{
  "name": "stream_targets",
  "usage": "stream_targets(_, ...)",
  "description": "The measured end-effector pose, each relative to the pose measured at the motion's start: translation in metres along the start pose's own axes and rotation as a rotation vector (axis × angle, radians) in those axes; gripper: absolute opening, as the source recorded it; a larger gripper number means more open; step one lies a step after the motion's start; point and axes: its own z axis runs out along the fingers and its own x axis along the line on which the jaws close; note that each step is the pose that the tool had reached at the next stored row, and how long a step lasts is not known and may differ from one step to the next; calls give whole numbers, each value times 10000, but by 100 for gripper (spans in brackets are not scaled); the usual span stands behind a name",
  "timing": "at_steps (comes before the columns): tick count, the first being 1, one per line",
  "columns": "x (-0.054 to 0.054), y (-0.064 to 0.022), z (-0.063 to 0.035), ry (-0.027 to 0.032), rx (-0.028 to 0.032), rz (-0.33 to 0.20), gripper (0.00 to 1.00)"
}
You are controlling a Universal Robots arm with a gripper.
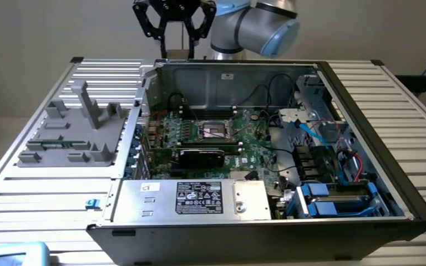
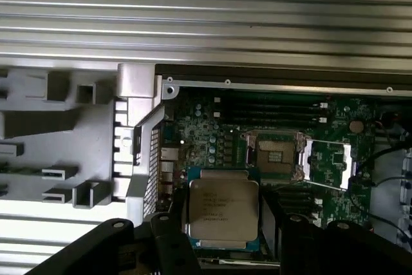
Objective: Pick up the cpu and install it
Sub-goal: 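Pick up the cpu and move it towards the insertion slot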
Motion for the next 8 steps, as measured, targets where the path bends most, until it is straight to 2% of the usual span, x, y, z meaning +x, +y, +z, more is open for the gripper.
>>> stream_targets(8, -293, -7, -9, -1, -1, 1, 55)
